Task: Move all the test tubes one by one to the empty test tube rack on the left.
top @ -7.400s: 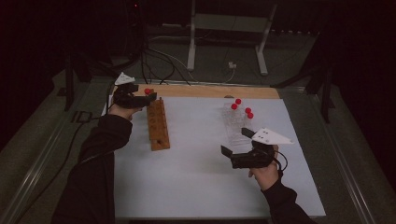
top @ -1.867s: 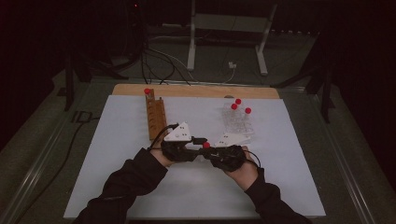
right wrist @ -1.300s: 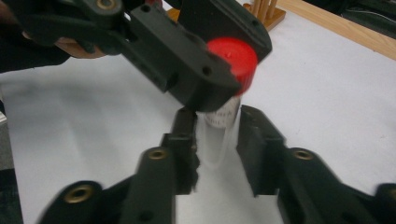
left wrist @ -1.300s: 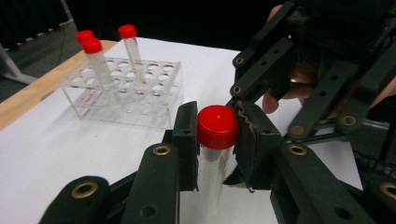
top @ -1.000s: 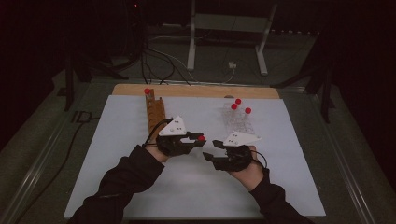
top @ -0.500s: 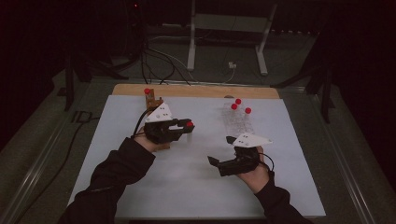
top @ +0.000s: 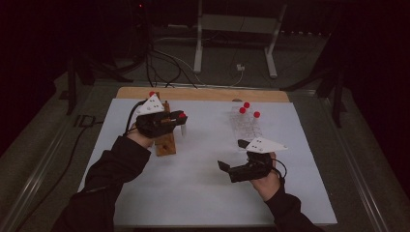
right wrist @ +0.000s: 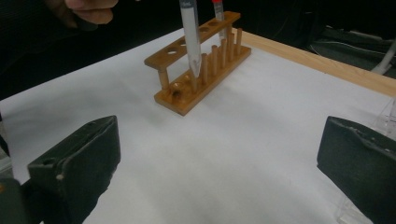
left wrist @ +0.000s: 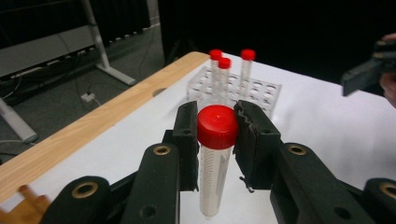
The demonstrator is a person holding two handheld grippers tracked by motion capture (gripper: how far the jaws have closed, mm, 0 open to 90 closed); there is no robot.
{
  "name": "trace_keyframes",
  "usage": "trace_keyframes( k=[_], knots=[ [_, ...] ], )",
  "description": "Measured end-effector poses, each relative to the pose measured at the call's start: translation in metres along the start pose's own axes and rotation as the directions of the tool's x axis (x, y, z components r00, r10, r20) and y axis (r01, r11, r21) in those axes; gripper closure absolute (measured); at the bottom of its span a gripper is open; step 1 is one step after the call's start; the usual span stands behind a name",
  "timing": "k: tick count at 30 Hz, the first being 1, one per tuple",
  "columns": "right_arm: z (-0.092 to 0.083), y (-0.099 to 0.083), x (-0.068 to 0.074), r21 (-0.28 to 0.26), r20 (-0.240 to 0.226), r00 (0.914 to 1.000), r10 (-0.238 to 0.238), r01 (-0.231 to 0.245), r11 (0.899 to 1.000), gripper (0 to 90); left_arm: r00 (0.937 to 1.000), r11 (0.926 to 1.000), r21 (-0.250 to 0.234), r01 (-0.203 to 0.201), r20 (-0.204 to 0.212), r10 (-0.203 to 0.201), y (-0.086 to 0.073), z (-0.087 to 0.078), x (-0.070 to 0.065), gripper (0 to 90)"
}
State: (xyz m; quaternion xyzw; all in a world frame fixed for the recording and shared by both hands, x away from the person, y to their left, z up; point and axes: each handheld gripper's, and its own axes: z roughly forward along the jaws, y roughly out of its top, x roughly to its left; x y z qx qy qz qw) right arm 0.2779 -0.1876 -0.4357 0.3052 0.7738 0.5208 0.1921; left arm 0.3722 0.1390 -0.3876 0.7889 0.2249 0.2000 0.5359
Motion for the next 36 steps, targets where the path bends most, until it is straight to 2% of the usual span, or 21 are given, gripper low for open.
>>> trace_keyframes(
  k=[8,15,25,27,34,36],
  knots=[
    [0.000,-0.001,0.000,0.002,0.009,0.9999,-0.008,0.008,1.000,0.0,0.9964,0.9991,-0.022,0.035,-0.077,-0.037,0.004,-0.009,0.025,72.0],
    [0.000,-0.001,-0.001,0.001,0.005,0.9999,-0.010,0.010,1.000,0.0,0.9848,0.9963,-0.047,0.072,-0.155,-0.078,0.005,-0.016,0.046,72.1],
    [0.000,-0.002,-0.001,0.001,0.001,0.9999,-0.011,0.011,1.000,0.0,0.9564,0.9911,-0.077,0.109,-0.264,-0.126,0.005,-0.014,0.071,72.0],
    [0.000,-0.002,-0.001,0.003,-0.002,0.9999,-0.011,0.011,1.000,0.0,0.9456,0.9894,-0.089,0.115,-0.295,-0.136,0.004,-0.013,0.075,72.0],
    [0.000,-0.002,-0.001,0.004,-0.010,0.9999,-0.013,0.013,1.000,0.0,0.9211,0.9868,-0.096,0.131,-0.356,-0.157,0.001,-0.011,0.086,72.0],
    [0.000,-0.002,-0.001,0.005,-0.011,0.9998,-0.014,0.014,1.000,0.0,0.9111,0.9864,-0.099,0.131,-0.380,-0.159,-0.001,-0.010,0.090,72.0]
  ],
)
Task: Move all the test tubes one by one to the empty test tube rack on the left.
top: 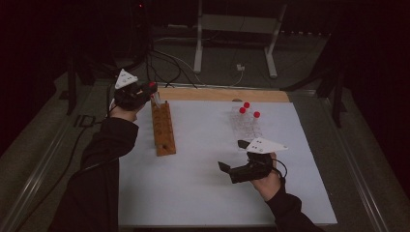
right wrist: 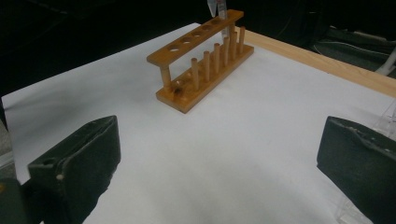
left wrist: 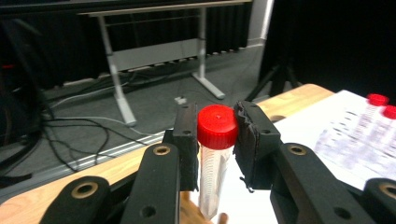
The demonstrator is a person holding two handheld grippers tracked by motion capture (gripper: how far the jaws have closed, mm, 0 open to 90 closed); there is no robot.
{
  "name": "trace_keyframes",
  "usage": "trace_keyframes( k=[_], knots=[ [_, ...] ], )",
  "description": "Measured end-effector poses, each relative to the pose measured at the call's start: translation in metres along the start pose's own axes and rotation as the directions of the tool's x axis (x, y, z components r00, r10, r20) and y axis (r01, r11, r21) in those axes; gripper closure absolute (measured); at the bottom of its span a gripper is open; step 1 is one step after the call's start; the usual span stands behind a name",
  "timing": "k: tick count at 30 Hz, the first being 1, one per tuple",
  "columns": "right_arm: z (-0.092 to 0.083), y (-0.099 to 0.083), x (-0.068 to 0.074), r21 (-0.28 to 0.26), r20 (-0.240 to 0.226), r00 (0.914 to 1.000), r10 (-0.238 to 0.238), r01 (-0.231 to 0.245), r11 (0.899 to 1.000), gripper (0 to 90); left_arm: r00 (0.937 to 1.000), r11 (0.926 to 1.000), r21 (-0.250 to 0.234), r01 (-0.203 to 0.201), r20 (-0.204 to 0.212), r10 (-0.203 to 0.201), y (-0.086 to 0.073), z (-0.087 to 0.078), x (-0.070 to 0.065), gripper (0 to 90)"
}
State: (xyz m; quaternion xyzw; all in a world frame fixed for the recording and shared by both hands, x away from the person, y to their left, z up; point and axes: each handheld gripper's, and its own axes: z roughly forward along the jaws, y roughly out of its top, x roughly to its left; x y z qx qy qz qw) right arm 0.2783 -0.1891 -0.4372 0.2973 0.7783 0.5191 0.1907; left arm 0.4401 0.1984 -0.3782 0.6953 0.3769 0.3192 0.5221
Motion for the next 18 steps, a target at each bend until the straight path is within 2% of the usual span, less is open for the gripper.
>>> trace_keyframes(
  k=[2,6,10,18],
  knots=[
    [0.000,0.000,0.000,0.000,-0.001,1.0000,0.003,-0.003,1.000,0.0,0.9998,0.9999,0.000,0.016,-0.014,-0.016,-0.002,0.002,0.004,72.0],
    [-0.001,0.000,-0.001,-0.005,-0.002,1.0000,0.007,-0.007,1.000,0.0,0.9986,0.9999,0.006,0.014,-0.050,-0.014,-0.008,0.009,0.007,72.0],
    [-0.002,-0.001,-0.002,-0.006,-0.001,1.0000,0.007,-0.007,1.000,0.0,0.9970,0.9994,0.011,0.034,-0.070,-0.033,-0.016,0.015,0.011,72.0],
    [-0.002,-0.001,-0.002,-0.003,-0.001,1.0000,0.007,-0.007,1.000,0.0,0.9966,0.9980,0.045,0.045,-0.071,-0.042,-0.034,0.024,0.011,71.9]
  ],
)
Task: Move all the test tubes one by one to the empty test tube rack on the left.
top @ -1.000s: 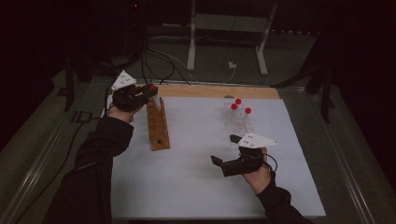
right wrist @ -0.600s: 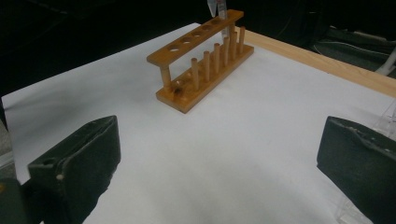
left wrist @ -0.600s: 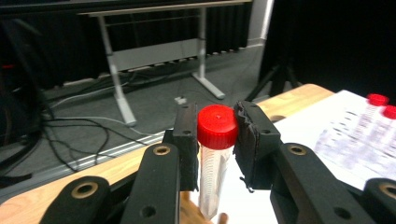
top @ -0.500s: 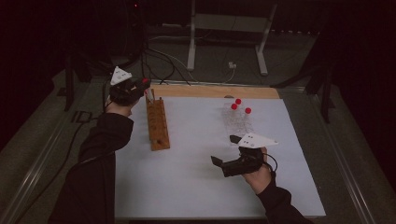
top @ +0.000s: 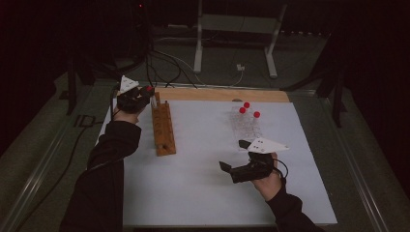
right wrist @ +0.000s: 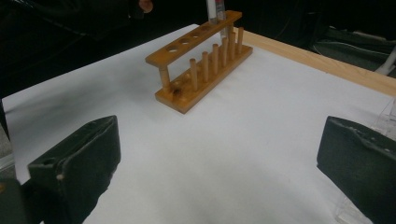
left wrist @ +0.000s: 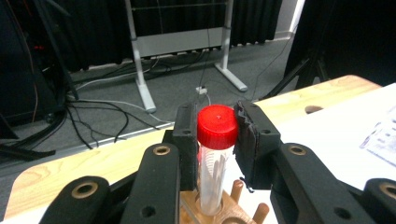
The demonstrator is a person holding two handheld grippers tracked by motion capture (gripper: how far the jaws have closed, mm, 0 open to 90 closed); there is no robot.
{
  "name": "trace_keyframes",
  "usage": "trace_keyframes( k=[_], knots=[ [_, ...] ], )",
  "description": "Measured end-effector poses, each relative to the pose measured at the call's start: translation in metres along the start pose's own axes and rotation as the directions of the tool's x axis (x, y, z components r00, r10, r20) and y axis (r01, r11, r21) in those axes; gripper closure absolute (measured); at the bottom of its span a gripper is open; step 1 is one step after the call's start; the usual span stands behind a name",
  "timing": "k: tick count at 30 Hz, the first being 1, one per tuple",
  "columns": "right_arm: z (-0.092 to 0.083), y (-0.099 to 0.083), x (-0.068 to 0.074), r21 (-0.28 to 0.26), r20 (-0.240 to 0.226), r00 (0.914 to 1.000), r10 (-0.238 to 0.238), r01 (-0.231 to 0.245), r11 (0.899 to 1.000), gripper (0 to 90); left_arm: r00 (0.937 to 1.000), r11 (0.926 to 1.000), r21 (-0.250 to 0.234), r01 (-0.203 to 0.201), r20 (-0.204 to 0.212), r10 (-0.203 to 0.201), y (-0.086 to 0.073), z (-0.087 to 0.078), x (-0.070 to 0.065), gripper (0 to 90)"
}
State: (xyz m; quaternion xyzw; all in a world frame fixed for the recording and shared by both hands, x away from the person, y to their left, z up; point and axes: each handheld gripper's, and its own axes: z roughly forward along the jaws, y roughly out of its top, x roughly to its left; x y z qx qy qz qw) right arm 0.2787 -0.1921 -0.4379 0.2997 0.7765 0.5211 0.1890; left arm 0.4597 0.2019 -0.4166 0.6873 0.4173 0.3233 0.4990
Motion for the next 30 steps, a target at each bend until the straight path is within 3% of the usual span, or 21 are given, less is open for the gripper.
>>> trace_keyframes(
  k=[10,21,30],
  knots=[
    [0.001,-0.001,0.000,0.002,-0.002,1.0000,0.000,0.000,1.000,0.0,0.9998,0.9986,0.049,-0.021,-0.004,0.021,-0.016,0.009,-0.004,71.8],
    [0.001,-0.001,-0.001,0.005,0.000,1.0000,0.000,0.000,1.000,0.0,0.9978,0.9917,0.113,-0.062,-0.018,0.064,-0.027,0.017,-0.007,71.7],
    [0.000,0.000,-0.001,-0.002,-0.002,1.0000,0.003,-0.003,1.000,0.0,0.9984,0.9899,0.131,-0.053,-0.012,0.055,-0.027,0.016,-0.007,71.4]
  ],
)
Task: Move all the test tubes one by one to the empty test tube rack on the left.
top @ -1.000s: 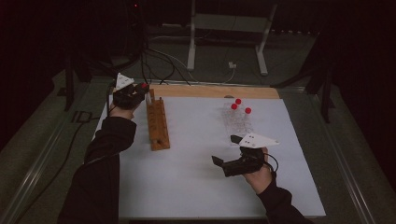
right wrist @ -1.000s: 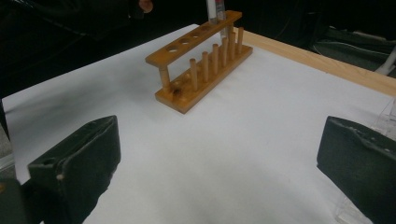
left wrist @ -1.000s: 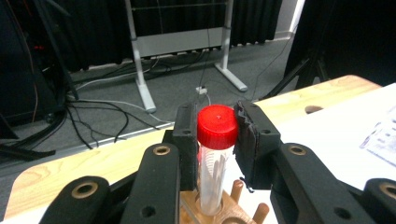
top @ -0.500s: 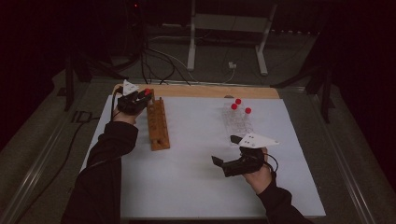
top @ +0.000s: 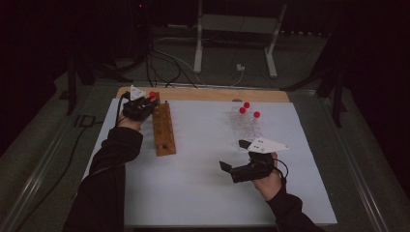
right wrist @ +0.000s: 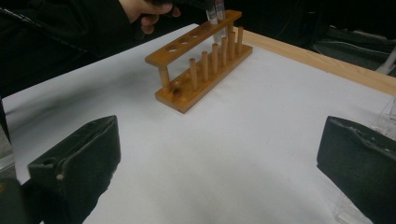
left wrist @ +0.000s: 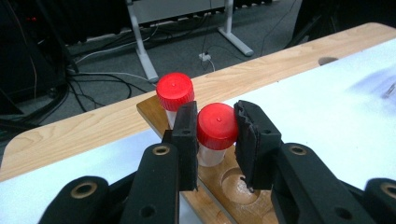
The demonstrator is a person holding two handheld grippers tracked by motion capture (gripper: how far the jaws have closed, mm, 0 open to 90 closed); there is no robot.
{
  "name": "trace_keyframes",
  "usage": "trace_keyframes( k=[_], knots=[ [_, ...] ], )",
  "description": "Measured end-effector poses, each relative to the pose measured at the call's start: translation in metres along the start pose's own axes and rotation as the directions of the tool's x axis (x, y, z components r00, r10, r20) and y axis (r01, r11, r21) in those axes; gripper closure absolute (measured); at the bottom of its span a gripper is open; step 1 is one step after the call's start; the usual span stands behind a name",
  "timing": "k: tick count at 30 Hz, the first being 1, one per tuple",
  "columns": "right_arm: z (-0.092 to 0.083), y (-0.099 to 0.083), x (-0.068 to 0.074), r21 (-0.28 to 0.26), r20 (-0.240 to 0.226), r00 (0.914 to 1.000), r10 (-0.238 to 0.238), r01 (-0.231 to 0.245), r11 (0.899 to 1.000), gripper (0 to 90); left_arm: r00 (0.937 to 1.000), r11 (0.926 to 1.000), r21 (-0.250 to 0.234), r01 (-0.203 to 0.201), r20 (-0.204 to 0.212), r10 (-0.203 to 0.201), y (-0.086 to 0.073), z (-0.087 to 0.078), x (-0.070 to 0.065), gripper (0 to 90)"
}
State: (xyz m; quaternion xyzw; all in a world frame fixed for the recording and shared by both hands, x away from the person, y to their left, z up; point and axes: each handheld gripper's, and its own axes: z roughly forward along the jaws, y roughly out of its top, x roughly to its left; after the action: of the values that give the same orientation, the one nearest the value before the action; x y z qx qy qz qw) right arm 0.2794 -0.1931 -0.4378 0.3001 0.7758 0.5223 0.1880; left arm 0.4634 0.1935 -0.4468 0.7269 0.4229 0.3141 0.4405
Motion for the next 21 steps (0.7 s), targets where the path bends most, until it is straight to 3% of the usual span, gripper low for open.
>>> trace_keyframes(
  k=[5,9,15,17,21],
  knots=[
    [-0.002,0.001,-0.001,-0.008,0.004,1.0000,0.004,-0.004,1.000,0.0,0.9999,0.9998,0.019,-0.006,0.008,0.006,-0.001,-0.001,0.001,70.0],
    [-0.004,0.002,-0.003,-0.019,0.010,0.9999,0.011,-0.010,1.000,0.0,0.9999,0.9998,0.016,0.010,0.010,-0.010,0.002,-0.006,0.001,52.7],
    [-0.007,0.005,-0.005,-0.030,0.021,0.9997,0.012,-0.011,0.999,0.0,0.9993,0.9999,0.005,0.010,0.037,-0.010,0.008,-0.020,0.000,34.5],
    [-0.009,0.006,-0.007,-0.038,0.028,0.9995,0.014,-0.013,0.999,0.0,0.9995,0.9999,-0.001,0.011,0.030,-0.011,0.010,-0.026,-0.001,23.1],
    [-0.013,0.011,-0.014,-0.051,0.058,0.9982,0.016,-0.013,0.999,0.0,0.9966,0.9998,-0.008,0.016,0.081,-0.015,0.013,-0.040,-0.003,9.9]
  ],
)
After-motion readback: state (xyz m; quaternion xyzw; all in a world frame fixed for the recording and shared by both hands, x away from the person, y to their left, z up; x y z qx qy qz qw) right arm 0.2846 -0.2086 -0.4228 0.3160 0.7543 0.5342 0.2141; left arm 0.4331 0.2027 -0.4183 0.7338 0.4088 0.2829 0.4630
